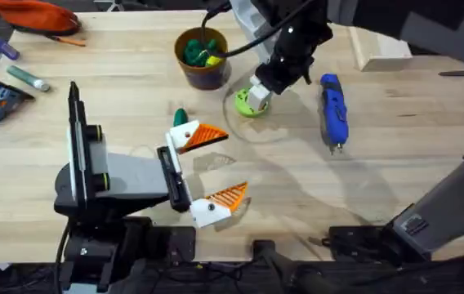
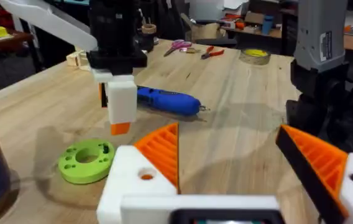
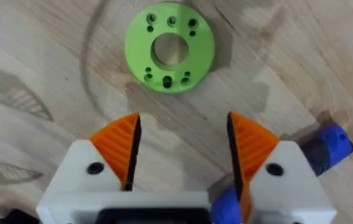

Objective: Pick up the gripper from the table and insert it into the empty holder that is missing its gripper. Then pick up a screw, insert it into the mounting hole, and use the screwdriver to tighten it. Finally, clean up the table by picking up the vegetable and placing it into the bucket.

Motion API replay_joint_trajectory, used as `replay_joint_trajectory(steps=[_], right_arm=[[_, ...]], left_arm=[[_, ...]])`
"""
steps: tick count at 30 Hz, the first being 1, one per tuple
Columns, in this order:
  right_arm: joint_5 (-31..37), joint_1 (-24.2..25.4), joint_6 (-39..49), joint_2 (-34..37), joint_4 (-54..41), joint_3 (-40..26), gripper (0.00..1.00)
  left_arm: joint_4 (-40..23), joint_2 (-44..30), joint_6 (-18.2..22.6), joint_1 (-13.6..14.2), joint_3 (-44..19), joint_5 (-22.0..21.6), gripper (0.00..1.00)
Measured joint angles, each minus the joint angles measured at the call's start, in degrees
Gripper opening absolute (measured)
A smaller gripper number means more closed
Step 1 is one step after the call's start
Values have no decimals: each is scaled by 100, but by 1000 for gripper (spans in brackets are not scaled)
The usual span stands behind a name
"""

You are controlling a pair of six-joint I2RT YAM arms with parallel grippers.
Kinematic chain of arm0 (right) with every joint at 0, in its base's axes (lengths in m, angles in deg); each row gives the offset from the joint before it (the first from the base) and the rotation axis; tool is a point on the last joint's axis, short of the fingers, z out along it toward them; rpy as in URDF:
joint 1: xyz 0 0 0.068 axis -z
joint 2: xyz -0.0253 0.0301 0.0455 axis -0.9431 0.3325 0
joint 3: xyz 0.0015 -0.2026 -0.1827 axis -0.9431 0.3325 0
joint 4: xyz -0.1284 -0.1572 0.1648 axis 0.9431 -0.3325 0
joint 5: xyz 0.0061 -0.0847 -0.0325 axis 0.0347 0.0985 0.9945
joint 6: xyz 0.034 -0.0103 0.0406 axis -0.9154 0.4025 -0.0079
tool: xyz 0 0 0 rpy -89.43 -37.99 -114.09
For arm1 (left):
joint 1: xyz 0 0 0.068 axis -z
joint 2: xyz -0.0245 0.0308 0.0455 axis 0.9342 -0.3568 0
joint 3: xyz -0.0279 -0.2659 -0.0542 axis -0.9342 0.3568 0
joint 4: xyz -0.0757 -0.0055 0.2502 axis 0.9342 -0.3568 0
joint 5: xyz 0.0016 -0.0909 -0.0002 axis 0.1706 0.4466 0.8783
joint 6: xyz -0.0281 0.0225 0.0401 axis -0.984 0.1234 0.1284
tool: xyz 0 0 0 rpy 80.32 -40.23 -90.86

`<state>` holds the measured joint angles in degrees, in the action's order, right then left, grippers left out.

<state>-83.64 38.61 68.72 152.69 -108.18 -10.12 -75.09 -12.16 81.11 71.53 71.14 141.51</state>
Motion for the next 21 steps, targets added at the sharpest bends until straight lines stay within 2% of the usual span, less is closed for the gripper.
replay_joint_trajectory(steps=[13,21], right_arm=[[-314,-27,-131,445,236,-2,737],[-378,-35,-172,662,317,-2,629]], left_arm=[[-1,0,2,0,0,0,985],[-1,2,2,0,0,0,985]])
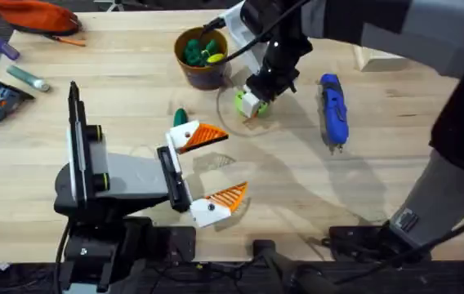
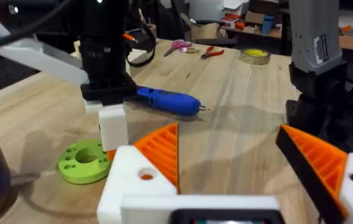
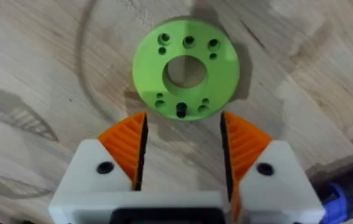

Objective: Pick up the gripper from the table and insert it into the empty holder that is missing its gripper. Then pick up a screw, insert it into the mounting hole, and use the screwdriver to tighten it. Finally, clean up the table by picking up the vegetable and placing it into the bucket.

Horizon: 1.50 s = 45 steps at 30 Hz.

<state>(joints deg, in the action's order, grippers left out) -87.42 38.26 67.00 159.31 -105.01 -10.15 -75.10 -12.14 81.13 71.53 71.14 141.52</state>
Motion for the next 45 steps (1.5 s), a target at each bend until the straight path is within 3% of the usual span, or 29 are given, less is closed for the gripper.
replay_joint_trajectory(steps=[8,24,45], right_arm=[[-7,-15,-22,52,197,0,564],[39,-26,-27,124,191,-35,324],[20,-96,-27,124,186,-35,142]], left_arm=[[0,0,0,0,0,0,985],[0,-2,0,0,0,2,986],[0,-2,-2,0,0,2,985]])
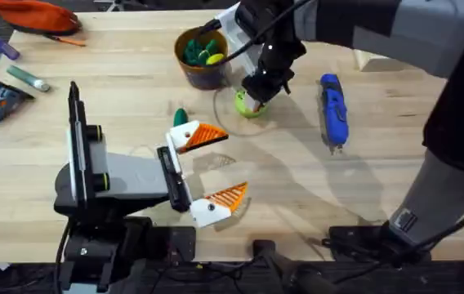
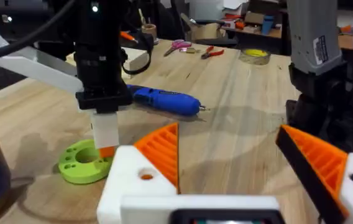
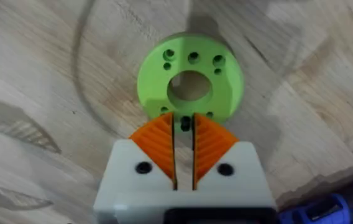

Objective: Pick up the gripper from the table and insert it into the empty holder that is missing its gripper. Then pick up a screw, insert it into the mounting hole, and use the screwdriver to tighten it. Finally, clean up the table by picking up the vegetable and placing it into the bucket.

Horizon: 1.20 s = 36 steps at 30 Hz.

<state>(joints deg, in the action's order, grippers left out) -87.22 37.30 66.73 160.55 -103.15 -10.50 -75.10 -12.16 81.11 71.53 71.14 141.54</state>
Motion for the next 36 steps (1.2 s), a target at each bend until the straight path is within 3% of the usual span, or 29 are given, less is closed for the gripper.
replay_joint_trajectory(steps=[12,22,36], right_arm=[[-4,0,0,0,-24,-2,121],[-20,0,0,0,-26,0,10],[-20,0,2,2,-35,-2,8]], left_arm=[[0,2,2,0,0,0,985],[0,0,2,0,0,0,985],[0,0,2,0,0,0,985]])
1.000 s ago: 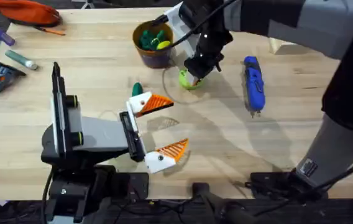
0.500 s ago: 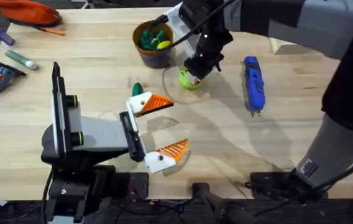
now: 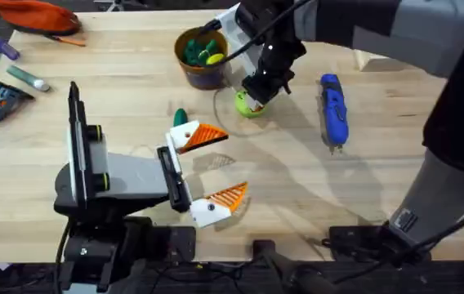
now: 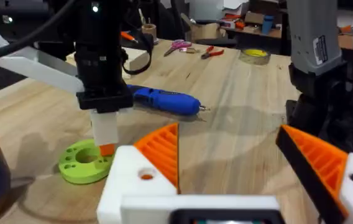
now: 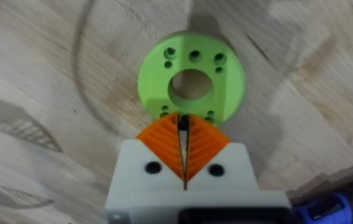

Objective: Pick up the gripper from the table and insert it into the empty holder that is missing its gripper. Then pick up a screw, insert it into the mounting hole, and use the screwdriver to tighten it. Finally, clean up the table by picking up the vegetable and placing it into the bucket.

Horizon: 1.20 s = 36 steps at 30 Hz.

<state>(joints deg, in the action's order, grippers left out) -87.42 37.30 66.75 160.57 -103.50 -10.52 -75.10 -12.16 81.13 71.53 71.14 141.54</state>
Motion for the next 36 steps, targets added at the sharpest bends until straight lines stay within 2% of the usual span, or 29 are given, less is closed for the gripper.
replay_joint_trajectory(steps=[13,21,29,36], right_arm=[[132,2,2,-94,-508,-236,7],[173,2,2,-552,-966,-1045,7],[173,2,2,-564,-1342,-1354,7],[175,2,93,-568,-1803,-2028,7]], left_arm=[[0,2,0,0,0,0,985],[0,0,0,0,0,0,985],[0,0,0,0,0,0,985],[0,0,0,0,0,0,985]])
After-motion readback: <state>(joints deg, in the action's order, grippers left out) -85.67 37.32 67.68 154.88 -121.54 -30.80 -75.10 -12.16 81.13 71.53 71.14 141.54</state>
